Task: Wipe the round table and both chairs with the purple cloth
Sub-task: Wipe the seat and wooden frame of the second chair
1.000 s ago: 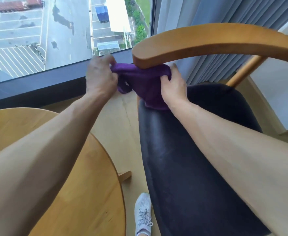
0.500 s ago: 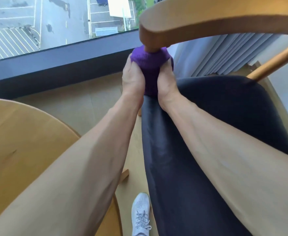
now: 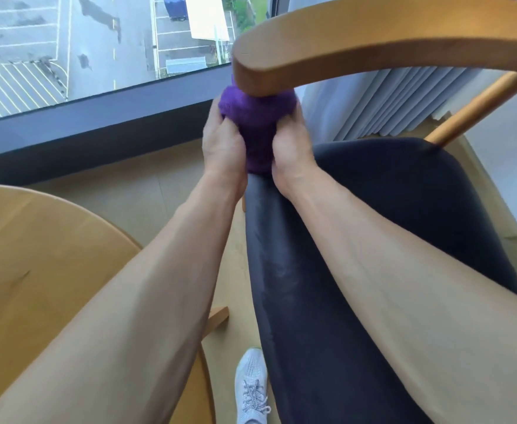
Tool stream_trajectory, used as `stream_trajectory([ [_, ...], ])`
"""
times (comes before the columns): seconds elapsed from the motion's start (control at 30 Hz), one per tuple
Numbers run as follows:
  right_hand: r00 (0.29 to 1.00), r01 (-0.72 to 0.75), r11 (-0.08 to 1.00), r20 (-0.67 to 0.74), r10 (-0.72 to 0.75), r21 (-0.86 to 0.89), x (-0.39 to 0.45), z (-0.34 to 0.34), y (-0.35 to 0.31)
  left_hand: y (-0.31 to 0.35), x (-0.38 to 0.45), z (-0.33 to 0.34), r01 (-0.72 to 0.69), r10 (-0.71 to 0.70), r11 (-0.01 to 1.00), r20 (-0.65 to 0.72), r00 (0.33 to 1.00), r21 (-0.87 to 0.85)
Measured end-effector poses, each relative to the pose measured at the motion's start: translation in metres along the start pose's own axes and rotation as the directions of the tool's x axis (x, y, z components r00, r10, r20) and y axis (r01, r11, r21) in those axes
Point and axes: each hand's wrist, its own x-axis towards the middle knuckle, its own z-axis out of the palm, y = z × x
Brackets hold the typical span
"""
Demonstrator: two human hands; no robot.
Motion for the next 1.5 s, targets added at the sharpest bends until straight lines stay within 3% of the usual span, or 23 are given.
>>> stream_trajectory([
  [0.1,0.989,-0.148,0.986,-0.015,0.147,-0.078,-0.005,-0.011,0.004,-0.015,-0.004,-0.001,0.199,-0.167,0.955,-0.156,0.973,0.22],
  [0.2,0.986,-0.163,0.979,0.001,0.164,0.119,-0.021,-0.02,-0.007,-0.013,-0.014,0.003,0.218,-0.176,0.96,-0.226,0.958,0.177],
  [0.3,0.98,-0.189,0.908,0.011,0.2,0.375,-0.052,-0.042,-0.016,-0.015,-0.044,0.008,0.188,-0.176,0.981,-0.208,0.962,0.04],
  [0.4,0.98,-0.141,0.855,-0.053,0.193,0.5,-0.075,-0.082,-0.025,-0.03,-0.079,0.024,0.212,-0.211,0.977,-0.081,0.974,0.006],
  [0.5,0.962,-0.03,0.806,-0.202,0.184,0.591,-0.083,-0.132,-0.041,-0.051,-0.1,0.067,0.264,-0.264,0.964,0.11,0.958,0.015],
  [0.6,0.909,0.138,0.765,-0.388,0.155,0.629,-0.075,-0.179,-0.059,-0.069,-0.107,0.125,0.323,-0.334,0.943,0.201,0.921,0.087],
  [0.7,0.844,0.313,0.745,-0.533,0.068,0.59,-0.053,-0.211,-0.08,-0.088,-0.109,0.181,0.287,-0.311,0.949,0.223,0.924,0.133],
  [0.8,0.812,0.388,0.802,-0.58,-0.065,0.454,-0.015,-0.232,-0.103,-0.101,-0.095,0.231,0.218,-0.225,0.974,0.221,0.949,0.057],
  [0.9,0.815,0.32,0.904,-0.569,-0.109,0.285,0.024,-0.241,-0.118,-0.105,-0.067,0.267,0.173,-0.149,0.982,0.249,0.957,-0.076],
  [1.03,0.862,0.231,0.965,-0.486,-0.143,0.125,0.047,-0.249,-0.109,-0.117,-0.048,0.283,0.257,-0.198,0.958,0.352,0.915,-0.129],
  [1.13,0.873,0.187,0.982,-0.461,-0.159,0.014,0.059,-0.254,-0.093,-0.134,-0.038,0.282,0.224,-0.188,0.974,0.414,0.891,-0.04],
  [1.27,0.877,0.057,0.992,-0.47,-0.102,-0.11,0.073,-0.276,-0.074,-0.157,-0.032,0.266,0.089,-0.229,0.935,0.392,0.891,0.344],
  [1.33,0.901,0.038,0.995,-0.427,-0.076,-0.097,0.071,-0.282,-0.076,-0.155,-0.03,0.265,0.071,-0.233,0.918,0.383,0.894,0.391],
  [1.5,0.877,0.292,0.956,-0.407,-0.256,0.028,0.068,-0.276,-0.096,-0.126,-0.032,0.277,0.195,-0.2,0.979,0.379,0.904,0.053],
])
